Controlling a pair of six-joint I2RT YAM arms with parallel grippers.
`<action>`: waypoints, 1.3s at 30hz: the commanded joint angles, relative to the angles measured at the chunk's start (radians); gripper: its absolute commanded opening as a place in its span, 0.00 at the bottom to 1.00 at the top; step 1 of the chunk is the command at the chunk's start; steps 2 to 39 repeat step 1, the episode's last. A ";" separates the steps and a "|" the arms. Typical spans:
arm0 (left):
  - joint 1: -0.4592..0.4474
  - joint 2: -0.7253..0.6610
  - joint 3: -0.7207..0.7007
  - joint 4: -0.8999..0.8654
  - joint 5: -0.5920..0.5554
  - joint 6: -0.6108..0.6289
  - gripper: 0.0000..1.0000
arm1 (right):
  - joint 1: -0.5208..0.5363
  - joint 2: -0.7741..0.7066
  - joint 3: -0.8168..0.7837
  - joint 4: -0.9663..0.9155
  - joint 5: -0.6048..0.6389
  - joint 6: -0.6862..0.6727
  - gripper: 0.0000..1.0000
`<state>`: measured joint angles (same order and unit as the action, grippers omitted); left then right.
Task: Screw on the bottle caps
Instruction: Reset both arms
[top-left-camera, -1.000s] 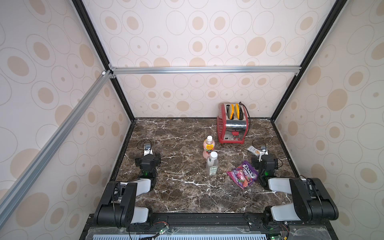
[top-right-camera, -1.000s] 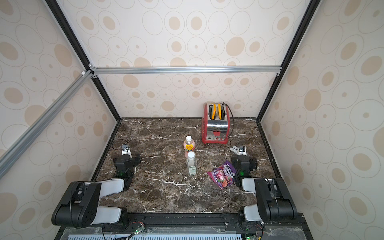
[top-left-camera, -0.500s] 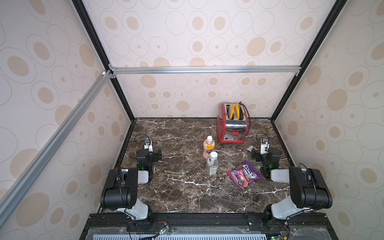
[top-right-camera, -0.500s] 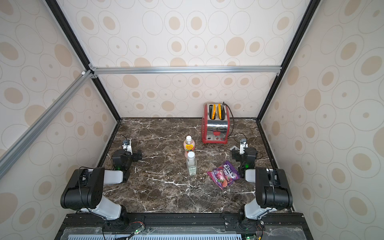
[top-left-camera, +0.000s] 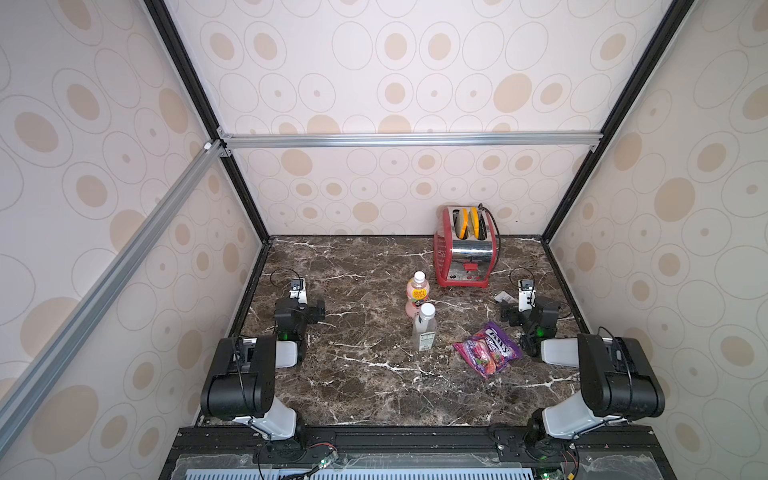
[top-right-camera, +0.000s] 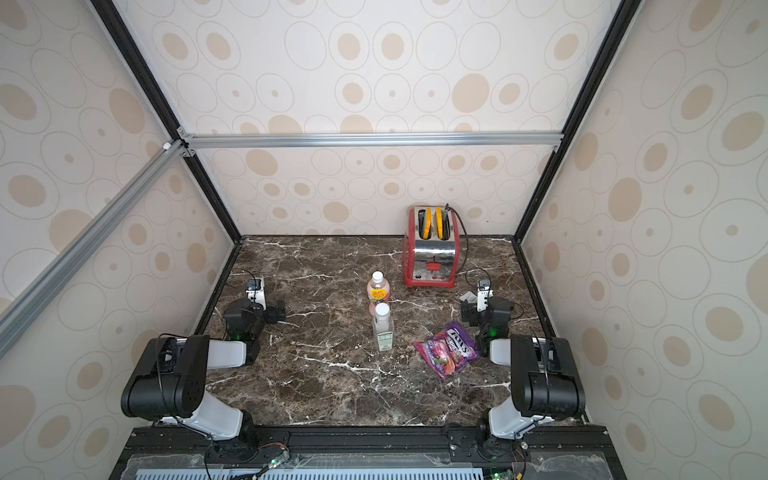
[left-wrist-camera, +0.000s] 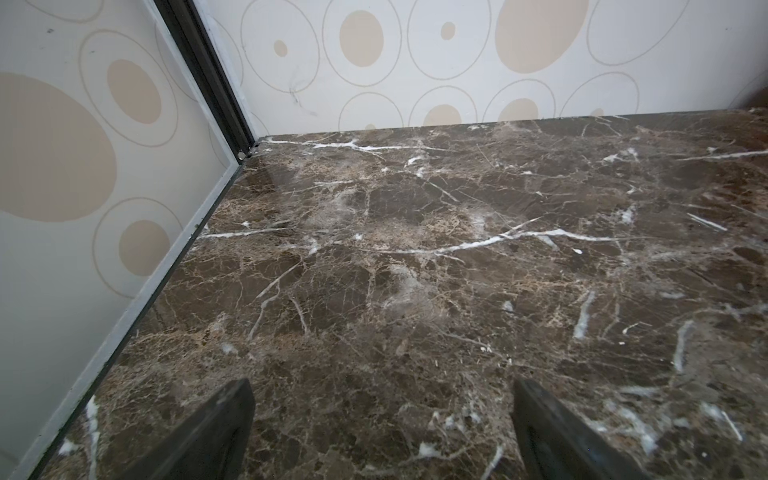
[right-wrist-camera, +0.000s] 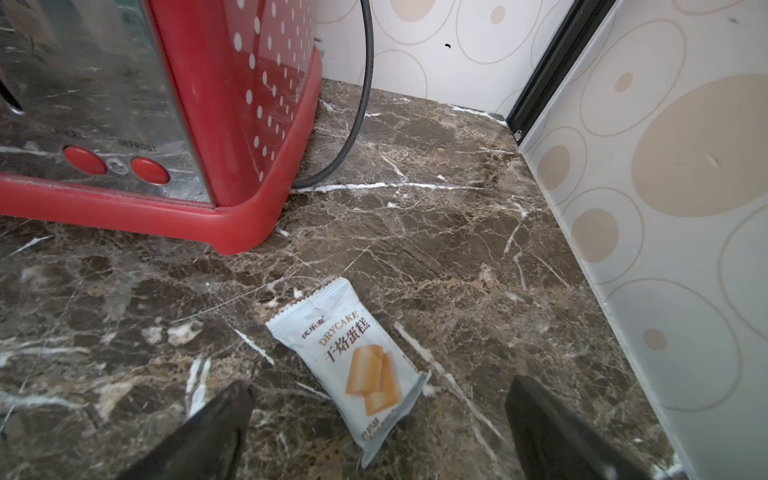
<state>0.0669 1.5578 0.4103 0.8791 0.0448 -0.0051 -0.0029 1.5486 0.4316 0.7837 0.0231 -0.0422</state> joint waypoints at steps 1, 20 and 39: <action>-0.002 -0.007 0.006 -0.009 0.006 -0.010 0.99 | 0.006 -0.015 -0.008 -0.007 -0.008 0.004 1.00; -0.002 -0.007 0.006 -0.009 0.006 -0.010 0.99 | 0.006 -0.015 -0.008 -0.007 -0.008 0.004 1.00; -0.002 -0.007 0.006 -0.009 0.006 -0.010 0.99 | 0.006 -0.015 -0.008 -0.007 -0.008 0.004 1.00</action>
